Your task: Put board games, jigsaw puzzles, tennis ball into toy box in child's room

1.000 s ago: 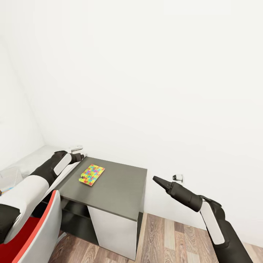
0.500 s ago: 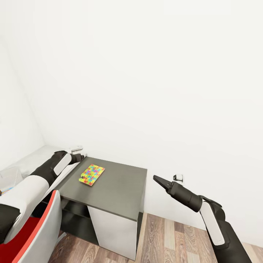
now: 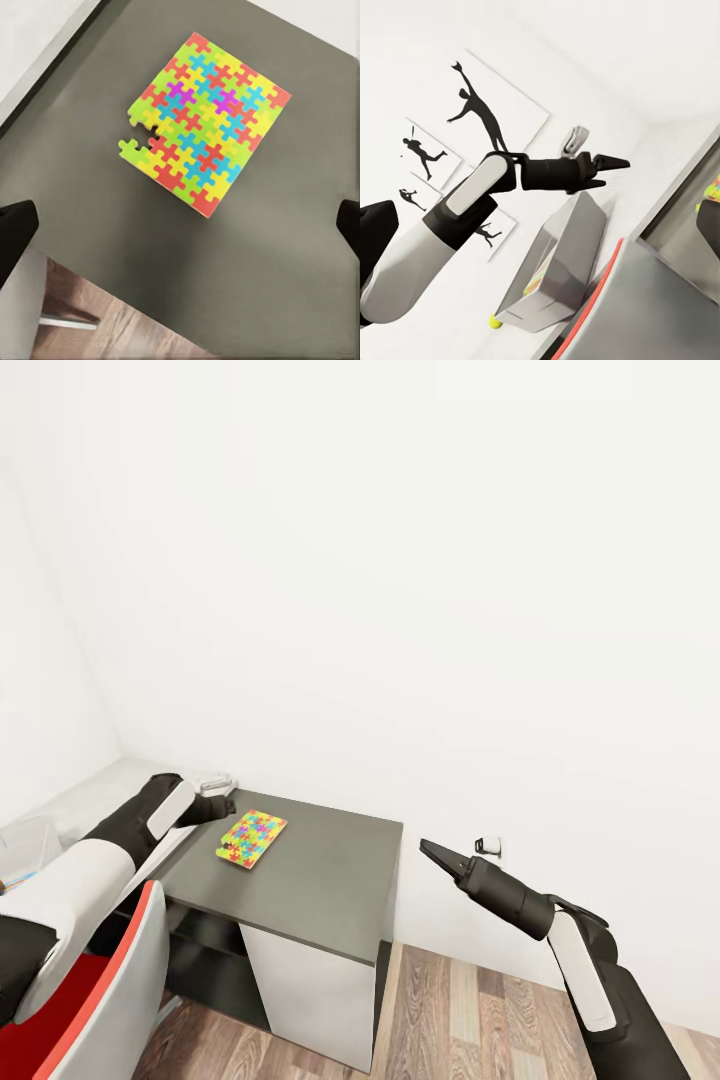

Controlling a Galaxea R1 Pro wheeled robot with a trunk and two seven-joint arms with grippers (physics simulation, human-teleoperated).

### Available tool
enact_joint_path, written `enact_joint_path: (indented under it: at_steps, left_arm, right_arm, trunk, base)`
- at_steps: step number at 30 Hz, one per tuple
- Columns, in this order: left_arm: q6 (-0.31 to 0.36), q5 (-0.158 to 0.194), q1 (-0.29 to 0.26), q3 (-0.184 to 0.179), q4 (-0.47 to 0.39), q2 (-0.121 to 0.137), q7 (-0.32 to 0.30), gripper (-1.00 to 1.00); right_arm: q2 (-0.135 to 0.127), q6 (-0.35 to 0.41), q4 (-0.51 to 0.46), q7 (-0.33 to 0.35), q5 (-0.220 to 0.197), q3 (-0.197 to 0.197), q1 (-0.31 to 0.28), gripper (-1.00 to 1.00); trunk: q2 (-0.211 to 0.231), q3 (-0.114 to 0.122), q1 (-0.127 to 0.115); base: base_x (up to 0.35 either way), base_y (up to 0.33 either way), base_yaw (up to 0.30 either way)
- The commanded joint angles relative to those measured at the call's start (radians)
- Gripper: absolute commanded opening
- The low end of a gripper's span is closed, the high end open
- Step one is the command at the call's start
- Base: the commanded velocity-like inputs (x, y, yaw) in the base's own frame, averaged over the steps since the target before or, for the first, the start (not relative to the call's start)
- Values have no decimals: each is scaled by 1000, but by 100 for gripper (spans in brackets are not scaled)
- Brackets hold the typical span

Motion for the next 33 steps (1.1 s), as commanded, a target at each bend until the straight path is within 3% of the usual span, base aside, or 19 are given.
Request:
enact_joint_path:
  at_steps: [1,10,33]
  left_arm:
    - [10,10,-2,-8,-2,-1,8,100]
    - [43,10,-20,-7,-1,-2,7,100]
    - [38,7,-23,-5,4,-9,10,100]
  right_arm:
    - [-1,5,0,1,-3,0,-1,100]
    - [-6,6,0,2,-4,-1,-1,100]
    - [-11,6,1,3,-4,-2,-1,100]
  trunk:
    - [-1,-2,0]
    - [-1,-2,0]
    - [-1,-2,0]
  base:
    - [0,0,0]
    - [54,0,0]
    - [85,0,0]
